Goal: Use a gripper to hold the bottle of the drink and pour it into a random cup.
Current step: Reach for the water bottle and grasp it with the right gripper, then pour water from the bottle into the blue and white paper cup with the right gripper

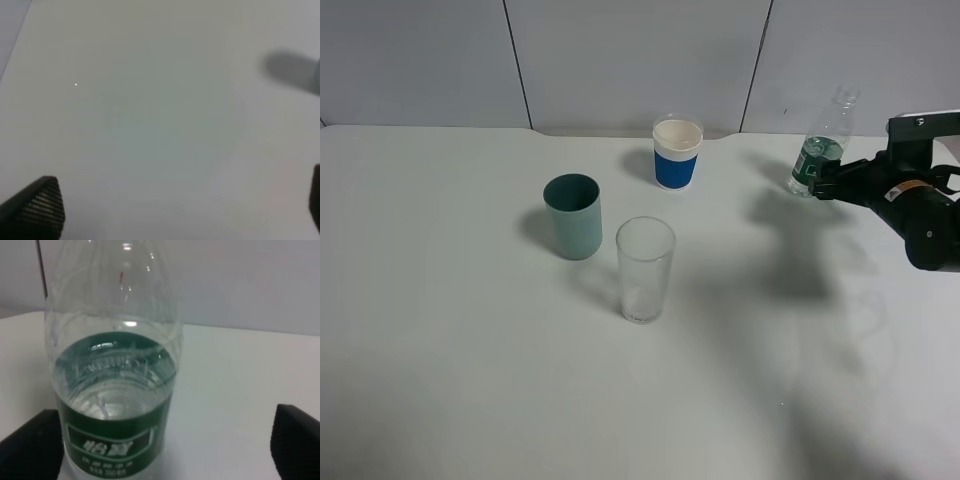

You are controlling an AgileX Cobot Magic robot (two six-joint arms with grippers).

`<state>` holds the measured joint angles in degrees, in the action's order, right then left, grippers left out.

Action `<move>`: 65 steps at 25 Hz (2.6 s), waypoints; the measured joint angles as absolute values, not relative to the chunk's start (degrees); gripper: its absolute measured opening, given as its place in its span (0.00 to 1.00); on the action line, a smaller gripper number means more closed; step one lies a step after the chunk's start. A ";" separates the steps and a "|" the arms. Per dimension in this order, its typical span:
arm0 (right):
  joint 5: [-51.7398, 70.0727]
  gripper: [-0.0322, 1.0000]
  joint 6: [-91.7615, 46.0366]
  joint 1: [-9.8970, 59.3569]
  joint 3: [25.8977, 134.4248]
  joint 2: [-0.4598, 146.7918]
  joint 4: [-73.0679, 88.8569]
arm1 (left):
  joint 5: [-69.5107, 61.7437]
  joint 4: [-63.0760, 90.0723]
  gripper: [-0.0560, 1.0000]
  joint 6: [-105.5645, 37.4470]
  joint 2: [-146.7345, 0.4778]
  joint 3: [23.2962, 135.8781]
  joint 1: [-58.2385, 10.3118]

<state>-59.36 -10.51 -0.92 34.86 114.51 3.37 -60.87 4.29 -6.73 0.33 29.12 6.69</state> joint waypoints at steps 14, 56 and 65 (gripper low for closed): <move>-52.49 0.82 -10.68 -0.92 45.22 116.52 -0.84 | -60.87 4.29 0.99 -6.73 0.33 29.12 6.69; -47.84 0.57 -8.92 -0.92 50.73 118.91 -8.29 | -60.87 4.29 0.99 -6.73 0.33 29.12 6.69; -38.38 0.57 -8.92 1.56 50.69 111.26 -6.08 | -60.87 4.29 0.99 -6.73 0.33 29.12 6.69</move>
<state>-38.38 -8.92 1.56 50.69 111.26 -6.08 -60.87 4.29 -6.73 0.33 29.12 6.69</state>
